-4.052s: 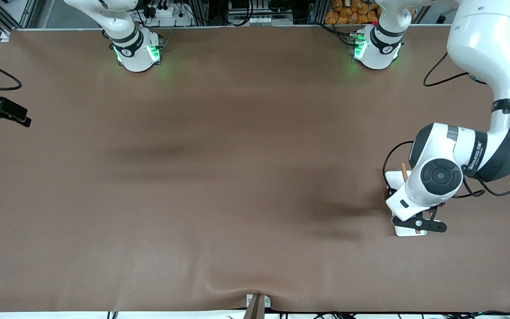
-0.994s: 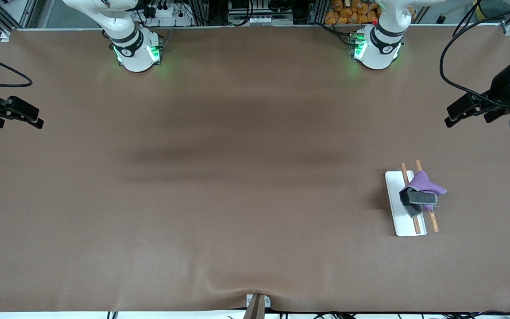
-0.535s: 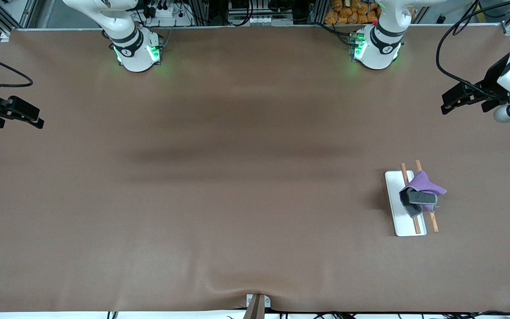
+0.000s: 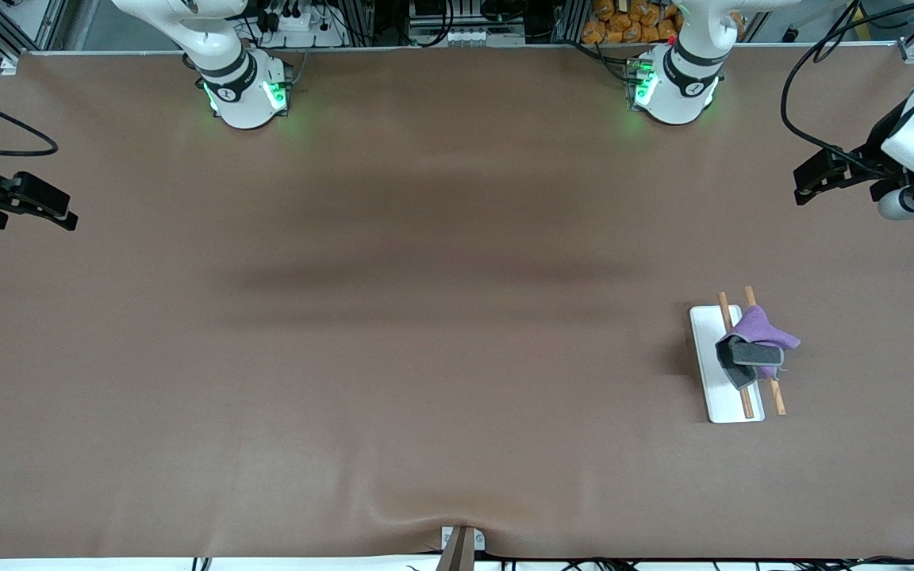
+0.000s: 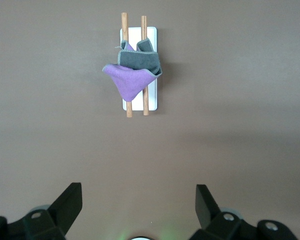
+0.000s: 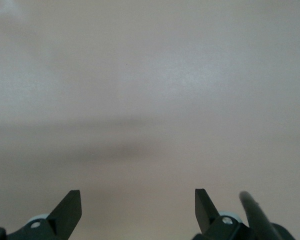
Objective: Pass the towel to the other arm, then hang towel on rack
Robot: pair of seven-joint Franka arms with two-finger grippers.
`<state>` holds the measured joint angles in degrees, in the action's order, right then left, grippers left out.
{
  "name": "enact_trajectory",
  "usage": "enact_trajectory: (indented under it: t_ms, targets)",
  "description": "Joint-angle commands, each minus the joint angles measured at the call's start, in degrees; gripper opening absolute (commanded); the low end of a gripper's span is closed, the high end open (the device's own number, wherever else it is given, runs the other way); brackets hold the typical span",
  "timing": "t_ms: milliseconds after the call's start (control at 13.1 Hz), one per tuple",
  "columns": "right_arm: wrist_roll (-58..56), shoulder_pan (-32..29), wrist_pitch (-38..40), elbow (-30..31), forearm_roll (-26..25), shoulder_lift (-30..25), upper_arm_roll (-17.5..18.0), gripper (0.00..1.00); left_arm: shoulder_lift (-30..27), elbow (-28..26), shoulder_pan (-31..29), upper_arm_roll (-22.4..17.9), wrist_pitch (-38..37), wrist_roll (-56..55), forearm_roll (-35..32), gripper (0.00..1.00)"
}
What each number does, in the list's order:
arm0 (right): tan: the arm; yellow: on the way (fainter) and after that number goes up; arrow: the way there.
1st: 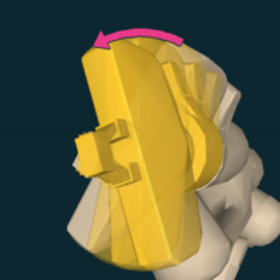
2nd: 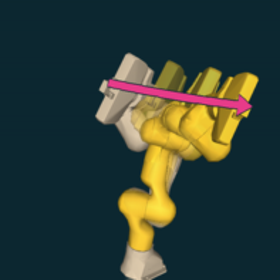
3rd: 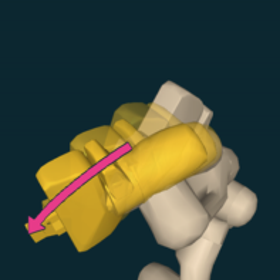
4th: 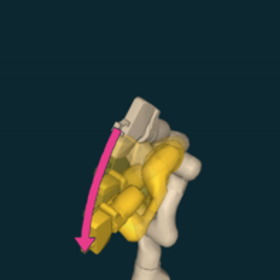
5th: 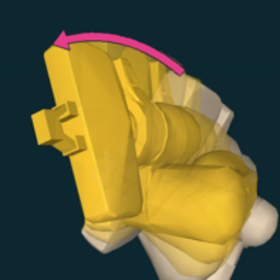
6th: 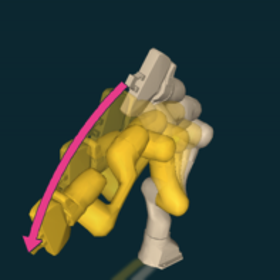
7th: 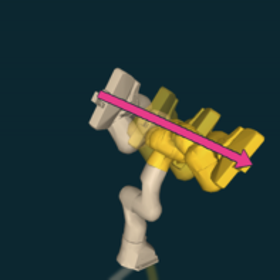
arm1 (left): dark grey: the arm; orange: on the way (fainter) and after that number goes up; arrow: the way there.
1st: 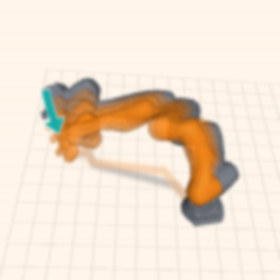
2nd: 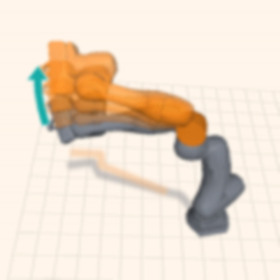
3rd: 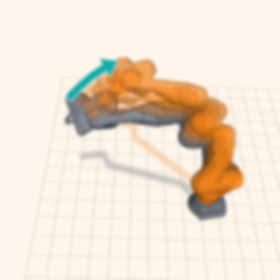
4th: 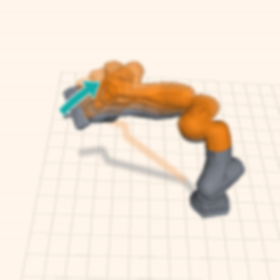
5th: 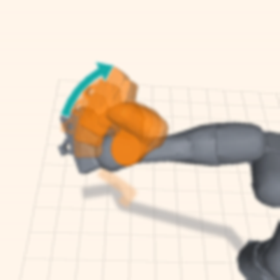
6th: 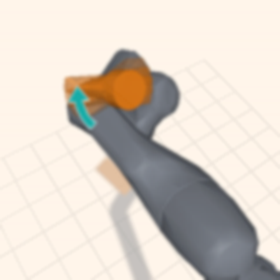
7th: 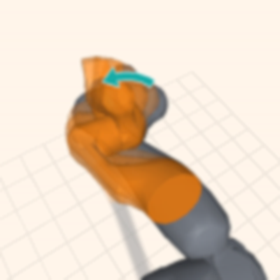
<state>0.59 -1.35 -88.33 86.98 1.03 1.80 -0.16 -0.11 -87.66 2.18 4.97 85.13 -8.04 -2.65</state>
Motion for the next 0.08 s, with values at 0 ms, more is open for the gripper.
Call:
enact_trajectory:
  t_ms: [0]
  targets:
    - [-0.59,0.82,-0.53,1.08,0.64,-0.92,-0.89,1.0,-1.38,-0.58,0.19,-0.22,0.13,0.65,-0.07,1.0]
